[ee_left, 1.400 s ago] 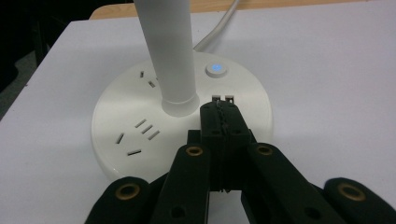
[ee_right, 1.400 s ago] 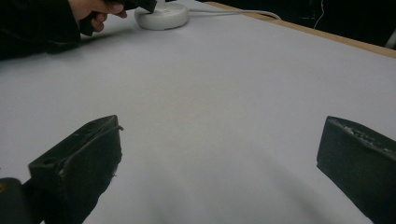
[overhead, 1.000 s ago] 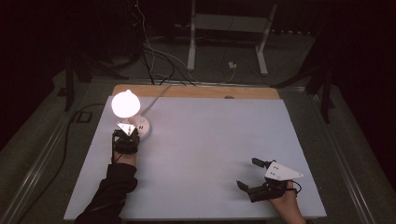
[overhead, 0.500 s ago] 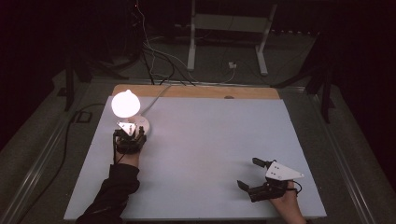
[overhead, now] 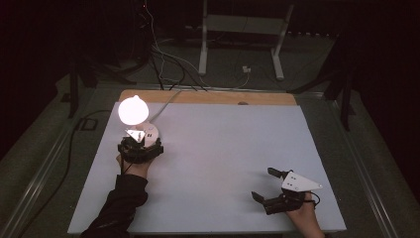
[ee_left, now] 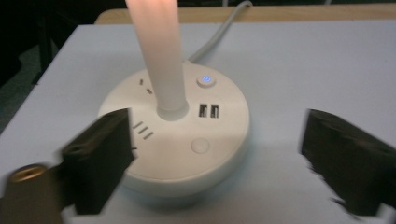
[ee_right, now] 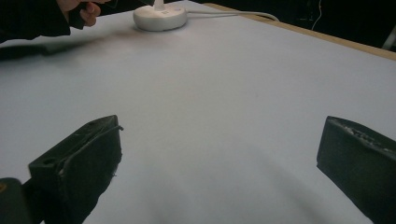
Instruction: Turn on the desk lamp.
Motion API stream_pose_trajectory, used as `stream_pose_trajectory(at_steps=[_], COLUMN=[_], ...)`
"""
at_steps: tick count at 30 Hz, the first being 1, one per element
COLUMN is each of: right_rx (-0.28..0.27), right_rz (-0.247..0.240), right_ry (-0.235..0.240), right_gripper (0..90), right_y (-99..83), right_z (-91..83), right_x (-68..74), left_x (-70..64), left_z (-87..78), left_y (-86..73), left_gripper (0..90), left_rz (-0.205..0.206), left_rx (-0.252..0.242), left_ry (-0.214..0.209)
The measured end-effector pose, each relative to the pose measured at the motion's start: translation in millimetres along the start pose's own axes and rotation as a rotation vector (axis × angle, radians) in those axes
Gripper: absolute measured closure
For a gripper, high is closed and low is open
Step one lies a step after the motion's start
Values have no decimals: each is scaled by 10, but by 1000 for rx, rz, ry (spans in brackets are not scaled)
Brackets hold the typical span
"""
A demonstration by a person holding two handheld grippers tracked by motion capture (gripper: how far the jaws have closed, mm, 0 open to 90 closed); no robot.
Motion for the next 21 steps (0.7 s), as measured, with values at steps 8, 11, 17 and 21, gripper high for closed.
stream_pose_trajectory(at_steps=[8, 11, 17, 21], right_rx=[0, 1, 3, 3], right_rz=[2, 4, 4, 5], right_ry=[0, 1, 3, 3], right_gripper=[0, 0, 0, 0], right_y=[-2, -3, -7, -9], right_z=[4, 7, 15, 15], right_x=[-3, -3, -1, -4], left_x=[-44, -38, -20, -46], left_z=[-37, -48, -98, -157], left_y=[4, 6, 41, 77], left_gripper=[4, 4, 3, 4], left_rz=[11, 10, 14, 24], left_rx=[12, 22, 10, -7], left_ry=[-81, -114, -160, -232])
Point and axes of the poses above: each handheld gripper's, and its own axes: z roughly forward along the jaws, y roughly out of its top, x roughly to its left, the point moved 10 cm from there along z, roughly forward along the jaws, and after that the axes turned 2 degrees about y, right-handed, at the moved point
